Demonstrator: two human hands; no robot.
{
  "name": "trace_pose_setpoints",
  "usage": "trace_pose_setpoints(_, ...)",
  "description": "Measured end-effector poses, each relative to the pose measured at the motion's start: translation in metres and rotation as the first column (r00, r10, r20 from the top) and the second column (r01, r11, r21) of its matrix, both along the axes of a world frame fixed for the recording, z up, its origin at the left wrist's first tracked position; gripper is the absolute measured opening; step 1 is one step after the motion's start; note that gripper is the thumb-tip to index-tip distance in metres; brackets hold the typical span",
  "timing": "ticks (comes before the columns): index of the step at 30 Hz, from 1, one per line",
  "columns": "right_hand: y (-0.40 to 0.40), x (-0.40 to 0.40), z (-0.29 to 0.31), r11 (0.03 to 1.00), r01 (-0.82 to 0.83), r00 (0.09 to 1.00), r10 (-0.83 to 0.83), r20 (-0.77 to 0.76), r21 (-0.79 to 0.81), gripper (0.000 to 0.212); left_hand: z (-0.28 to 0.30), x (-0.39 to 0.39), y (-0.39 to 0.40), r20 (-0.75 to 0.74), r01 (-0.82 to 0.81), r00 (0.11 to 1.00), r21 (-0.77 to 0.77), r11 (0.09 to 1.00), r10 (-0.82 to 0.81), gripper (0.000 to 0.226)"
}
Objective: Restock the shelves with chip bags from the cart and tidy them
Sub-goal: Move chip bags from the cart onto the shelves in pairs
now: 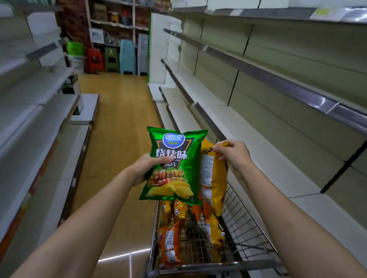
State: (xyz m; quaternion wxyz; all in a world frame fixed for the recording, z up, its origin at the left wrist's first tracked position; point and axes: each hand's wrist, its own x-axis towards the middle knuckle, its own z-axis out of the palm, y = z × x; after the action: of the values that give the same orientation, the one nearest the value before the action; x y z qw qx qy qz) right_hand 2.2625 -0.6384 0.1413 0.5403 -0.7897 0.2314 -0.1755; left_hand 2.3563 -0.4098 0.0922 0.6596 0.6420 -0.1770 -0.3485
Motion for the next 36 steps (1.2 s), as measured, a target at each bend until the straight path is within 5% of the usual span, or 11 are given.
trace_pose_setpoints(7, -0.003, -0.01, 0.014, 0.993, 0.056, 0.997, -0.051, 0.049, -0.105, 0.014, 0.011, -0.004, 0.007, -0.161, -0.028, 0.987, -0.137, 0.99, 0.006, 0.071)
trace_pose_setpoints(10, 0.0, -0.012, 0.018, 0.969, 0.038, 0.999, -0.038, 0.003, -0.246, 0.01, 0.016, -0.009, 0.002, -0.159, -0.001, 0.987, -0.141, 0.99, -0.022, 0.086)
trace_pose_setpoints(16, 0.012, -0.015, 0.031, 0.765, -0.086, 0.981, -0.047, -0.189, -0.638, 0.023, 0.027, -0.015, -0.011, -0.176, 0.009, 0.984, -0.158, 0.987, -0.037, 0.049)
trace_pose_setpoints(20, 0.016, -0.018, 0.043, 0.601, -0.067, 0.954, -0.195, -0.228, -0.796, 0.022, 0.028, -0.019, -0.011, -0.18, 0.045, 0.981, -0.123, 0.991, -0.067, 0.055)
trace_pose_setpoints(27, 0.013, -0.019, 0.042, 0.801, 0.11, 0.963, -0.233, -0.138, -0.589, 0.002, 0.029, -0.022, -0.012, -0.165, 0.149, 0.974, -0.049, 0.988, -0.155, 0.095)
trace_pose_setpoints(36, 0.002, -0.01, 0.047, 0.951, 0.302, 0.953, -0.302, 0.005, -0.073, 0.023, 0.025, -0.022, -0.002, -0.197, 0.178, 0.964, -0.013, 0.984, -0.177, 0.106)
